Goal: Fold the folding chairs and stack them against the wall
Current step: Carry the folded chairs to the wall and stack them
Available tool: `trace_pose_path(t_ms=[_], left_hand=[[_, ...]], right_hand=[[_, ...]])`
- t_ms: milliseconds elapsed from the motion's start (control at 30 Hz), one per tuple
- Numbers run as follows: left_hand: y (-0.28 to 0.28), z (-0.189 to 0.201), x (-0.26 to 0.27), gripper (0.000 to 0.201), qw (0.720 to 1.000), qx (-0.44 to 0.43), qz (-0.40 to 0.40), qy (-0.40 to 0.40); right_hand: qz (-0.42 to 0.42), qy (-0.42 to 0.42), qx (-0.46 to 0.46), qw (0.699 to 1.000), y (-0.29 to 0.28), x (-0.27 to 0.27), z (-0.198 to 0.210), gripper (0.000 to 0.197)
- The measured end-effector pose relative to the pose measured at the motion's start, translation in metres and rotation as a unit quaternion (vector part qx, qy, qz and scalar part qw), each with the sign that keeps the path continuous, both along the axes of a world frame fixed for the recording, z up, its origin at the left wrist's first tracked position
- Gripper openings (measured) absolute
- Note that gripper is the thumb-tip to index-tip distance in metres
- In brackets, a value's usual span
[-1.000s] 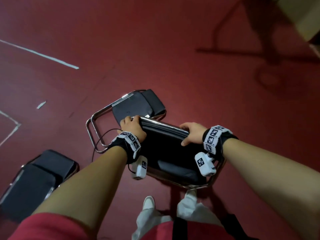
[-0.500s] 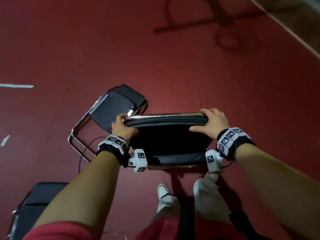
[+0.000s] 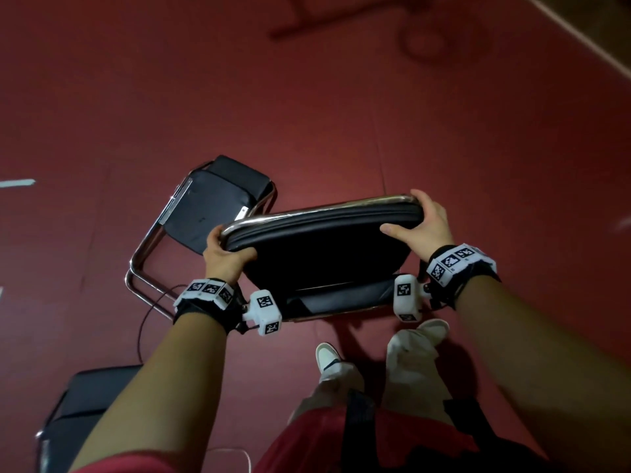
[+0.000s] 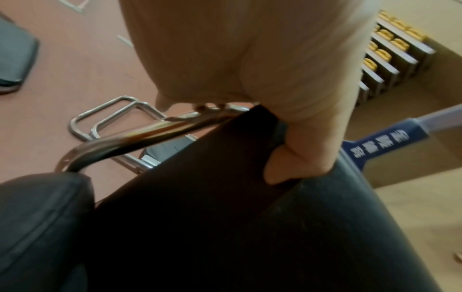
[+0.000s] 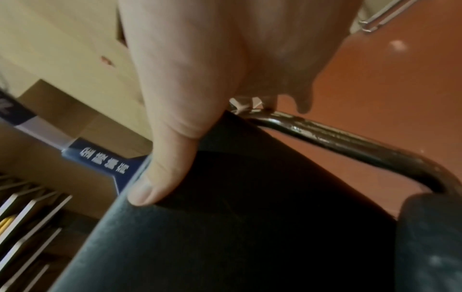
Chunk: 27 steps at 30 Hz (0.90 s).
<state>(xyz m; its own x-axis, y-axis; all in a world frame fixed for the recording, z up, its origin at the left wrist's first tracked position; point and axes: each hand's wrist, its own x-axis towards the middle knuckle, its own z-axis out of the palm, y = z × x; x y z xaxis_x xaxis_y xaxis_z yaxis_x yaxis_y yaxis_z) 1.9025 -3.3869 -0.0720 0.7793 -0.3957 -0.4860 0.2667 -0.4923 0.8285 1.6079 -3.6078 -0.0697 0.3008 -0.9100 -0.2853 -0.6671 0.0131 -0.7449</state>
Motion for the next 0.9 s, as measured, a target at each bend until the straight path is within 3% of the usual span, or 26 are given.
trace_pose_path(t_ms=[100, 200, 467, 600, 733, 900], left_hand=[[0.003, -0.005, 0.004, 0.103, 0.999, -0.001, 0.006, 0.045], [0.003, -0.010, 0.008, 0.094, 0.998, 0.012, -0.003, 0.060], [-0.012, -0.018, -0.005, 0.099, 0.998, 0.044, 0.037, 0.017], [-0.037, -0.003, -0.027, 0.082, 0.998, 0.053, 0.043, -0.004], [-0.069, -0.006, -0.047, 0.088, 0.996, 0.060, 0.060, -0.016], [-0.128, 0.006, -0.085, 0.083, 0.993, 0.105, 0.003, -0.055]], right_hand=[[-0.032, 0.003, 0.020, 0.999, 0.000, 0.001, -0.005, 0.108], [-0.055, 0.025, 0.035, 0.998, -0.001, 0.000, -0.008, 0.122], [-0.076, -0.026, 0.063, 0.995, -0.017, -0.014, -0.020, 0.106], [-0.060, -0.055, 0.083, 0.993, -0.039, -0.039, -0.027, 0.103], [-0.081, -0.094, 0.087, 0.988, -0.063, -0.074, -0.034, 0.091], [-0.138, -0.138, 0.106, 0.975, -0.094, -0.133, -0.042, 0.088]])
